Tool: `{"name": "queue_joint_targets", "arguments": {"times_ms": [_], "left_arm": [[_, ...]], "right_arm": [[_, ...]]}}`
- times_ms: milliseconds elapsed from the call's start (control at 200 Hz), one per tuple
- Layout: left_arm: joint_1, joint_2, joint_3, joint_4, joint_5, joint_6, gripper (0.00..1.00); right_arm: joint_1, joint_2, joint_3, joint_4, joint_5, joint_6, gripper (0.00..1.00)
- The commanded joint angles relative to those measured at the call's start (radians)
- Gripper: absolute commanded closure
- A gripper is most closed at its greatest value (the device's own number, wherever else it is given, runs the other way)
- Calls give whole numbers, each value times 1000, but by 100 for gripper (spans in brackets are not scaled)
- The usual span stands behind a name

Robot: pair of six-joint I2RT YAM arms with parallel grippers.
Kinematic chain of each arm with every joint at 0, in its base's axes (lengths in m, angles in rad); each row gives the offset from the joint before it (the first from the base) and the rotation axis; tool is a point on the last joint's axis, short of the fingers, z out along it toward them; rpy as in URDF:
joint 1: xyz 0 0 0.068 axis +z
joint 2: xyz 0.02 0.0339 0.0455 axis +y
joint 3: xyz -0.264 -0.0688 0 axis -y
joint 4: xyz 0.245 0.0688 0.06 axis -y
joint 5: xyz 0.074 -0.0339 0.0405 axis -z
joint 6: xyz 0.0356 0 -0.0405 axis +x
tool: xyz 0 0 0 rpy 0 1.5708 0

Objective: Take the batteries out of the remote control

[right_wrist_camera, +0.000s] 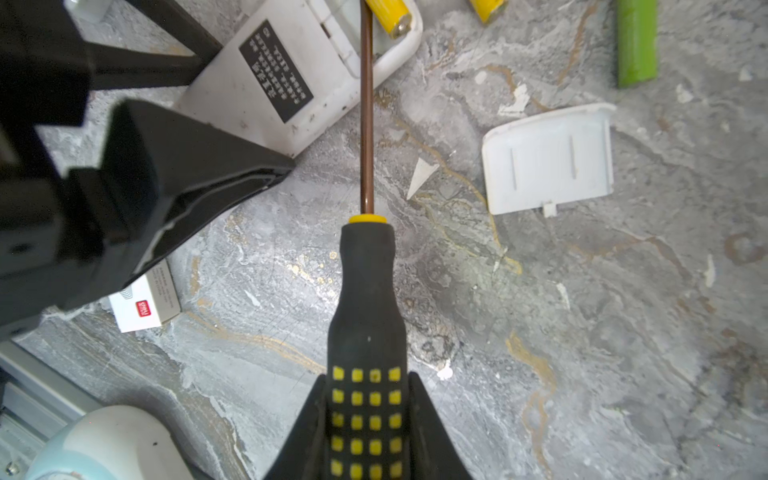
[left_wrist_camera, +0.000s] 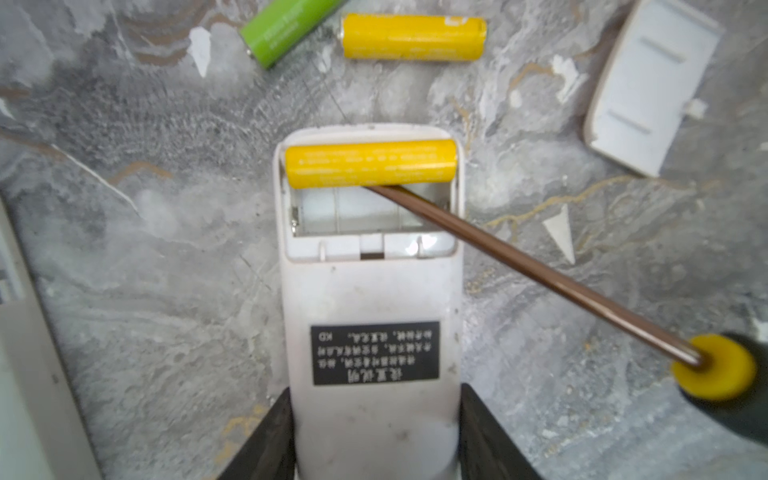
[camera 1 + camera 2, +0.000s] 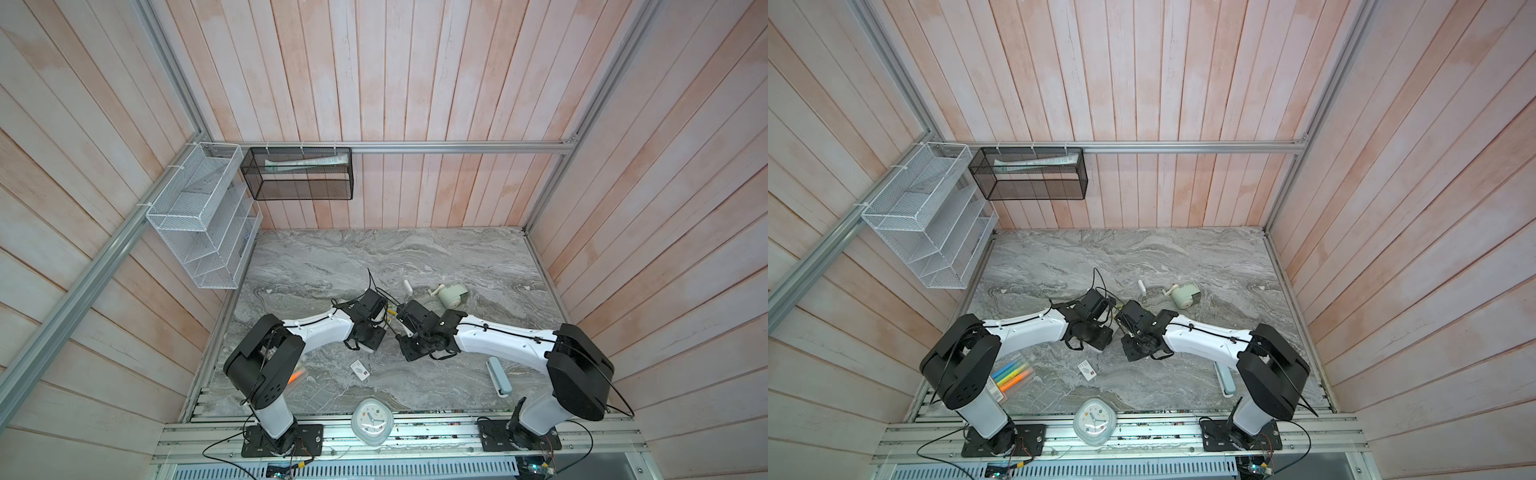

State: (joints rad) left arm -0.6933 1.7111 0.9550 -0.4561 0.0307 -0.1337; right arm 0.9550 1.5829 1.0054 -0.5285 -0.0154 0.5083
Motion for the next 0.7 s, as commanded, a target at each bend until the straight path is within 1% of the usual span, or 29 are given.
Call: {"name": "queue_joint_targets", "arguments": {"times_ms": [0, 170, 365, 565, 695], "left_arm": [[-12, 52, -21, -91, 84, 5, 50], [-12, 53, -19, -102, 75, 5, 50], [-12, 50, -21, -104, 66, 0, 50], [-9, 45, -22, -99, 47, -24, 49], [0, 32, -25, -83, 48, -39, 45]], "right_arm": [[-16, -36, -7, 24, 21, 6, 100], [-19, -48, -12, 28, 1, -4, 100], [-23, -61, -23, 27, 5, -7, 100], [-53, -115, -44, 38, 44, -2, 100], [-90, -171, -83, 47, 85, 8, 100]]}}
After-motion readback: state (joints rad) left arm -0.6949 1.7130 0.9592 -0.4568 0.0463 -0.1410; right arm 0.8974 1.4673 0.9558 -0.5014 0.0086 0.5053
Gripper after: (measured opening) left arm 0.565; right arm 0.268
